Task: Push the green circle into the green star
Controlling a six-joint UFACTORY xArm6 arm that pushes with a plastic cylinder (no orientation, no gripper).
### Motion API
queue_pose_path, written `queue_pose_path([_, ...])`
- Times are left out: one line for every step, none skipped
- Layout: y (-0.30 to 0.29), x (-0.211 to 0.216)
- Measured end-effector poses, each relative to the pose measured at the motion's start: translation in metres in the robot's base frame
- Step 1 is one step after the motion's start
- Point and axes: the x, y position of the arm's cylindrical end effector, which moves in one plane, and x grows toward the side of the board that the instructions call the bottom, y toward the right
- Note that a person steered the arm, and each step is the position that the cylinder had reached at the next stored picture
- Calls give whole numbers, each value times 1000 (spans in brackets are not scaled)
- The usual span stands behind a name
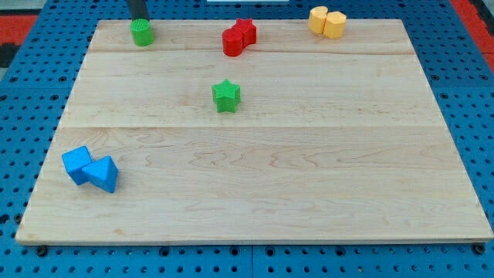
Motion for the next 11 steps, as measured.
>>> queue_pose_path([1,0])
queue_pose_path([5,1])
queue_pose_path([9,1])
queue_pose_path([14,3])
queue_pose_path([-21,24])
queue_pose_path([16,70])
queue_pose_path([-8,72])
queue_pose_path([-31,73])
queue_pose_path([27,97])
queue_pose_path([78,117])
queue_pose_path([27,114])
